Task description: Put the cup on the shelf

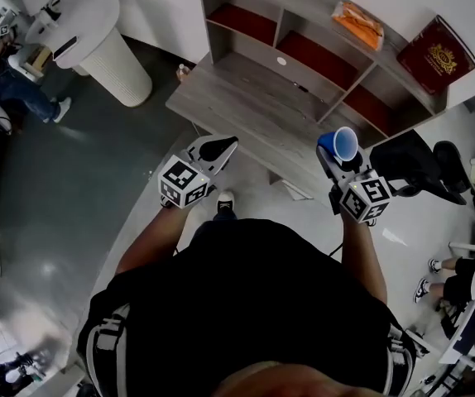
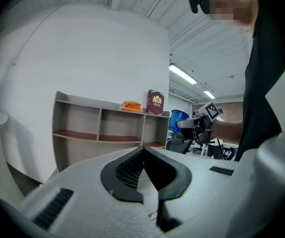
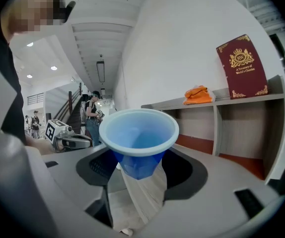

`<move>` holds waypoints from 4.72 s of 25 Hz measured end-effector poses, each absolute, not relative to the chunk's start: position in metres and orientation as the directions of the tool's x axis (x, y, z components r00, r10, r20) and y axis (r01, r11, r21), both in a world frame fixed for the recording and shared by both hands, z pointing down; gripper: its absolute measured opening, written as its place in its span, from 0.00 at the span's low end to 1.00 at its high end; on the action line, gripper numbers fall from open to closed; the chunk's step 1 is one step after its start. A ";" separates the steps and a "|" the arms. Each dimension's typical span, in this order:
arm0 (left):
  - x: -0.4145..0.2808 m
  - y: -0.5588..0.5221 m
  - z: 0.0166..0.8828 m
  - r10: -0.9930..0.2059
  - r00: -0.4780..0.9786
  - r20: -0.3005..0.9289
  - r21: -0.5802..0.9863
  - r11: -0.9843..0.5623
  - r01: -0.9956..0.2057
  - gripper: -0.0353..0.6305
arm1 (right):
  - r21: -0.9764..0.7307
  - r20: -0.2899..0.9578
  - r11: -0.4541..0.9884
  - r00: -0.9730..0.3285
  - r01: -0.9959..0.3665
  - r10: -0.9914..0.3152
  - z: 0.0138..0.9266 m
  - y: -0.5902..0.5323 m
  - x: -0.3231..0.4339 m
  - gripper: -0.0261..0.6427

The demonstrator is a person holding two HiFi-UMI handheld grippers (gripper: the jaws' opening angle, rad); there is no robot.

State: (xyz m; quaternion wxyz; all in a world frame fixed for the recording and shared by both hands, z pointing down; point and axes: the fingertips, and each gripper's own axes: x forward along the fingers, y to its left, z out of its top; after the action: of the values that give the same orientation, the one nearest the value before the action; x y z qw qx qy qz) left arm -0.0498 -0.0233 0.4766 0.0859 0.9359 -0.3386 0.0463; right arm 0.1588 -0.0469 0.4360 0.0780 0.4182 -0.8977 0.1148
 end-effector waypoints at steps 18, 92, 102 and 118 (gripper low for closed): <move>-0.095 -0.142 0.478 -0.530 0.834 0.151 0.147 -0.822 -0.550 0.08 | -0.132 0.256 0.523 -0.539 -0.842 -0.803 0.434 -0.149 0.117 0.45; -0.048 -0.259 0.508 -0.453 0.844 0.287 0.170 -0.843 -0.510 0.08 | -0.196 0.382 0.473 -0.511 -0.859 -0.770 0.528 -0.388 0.133 0.46; -0.036 -0.266 0.517 -0.435 0.846 0.308 0.191 -0.843 -0.503 0.08 | -0.128 0.466 0.462 -0.465 -0.877 -0.753 0.553 -0.412 0.140 0.46; -0.033 -0.279 0.521 -0.429 0.841 0.329 0.178 -0.847 -0.501 0.08 | -0.050 0.585 0.452 -0.393 -0.891 -0.710 0.583 -0.440 0.138 0.46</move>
State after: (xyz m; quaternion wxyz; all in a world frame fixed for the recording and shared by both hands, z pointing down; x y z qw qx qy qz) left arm -0.0330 -0.2791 0.5206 0.1296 0.9507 -0.2447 0.1398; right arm 0.1376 -0.4399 0.5834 0.2495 0.4911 -0.8147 0.1813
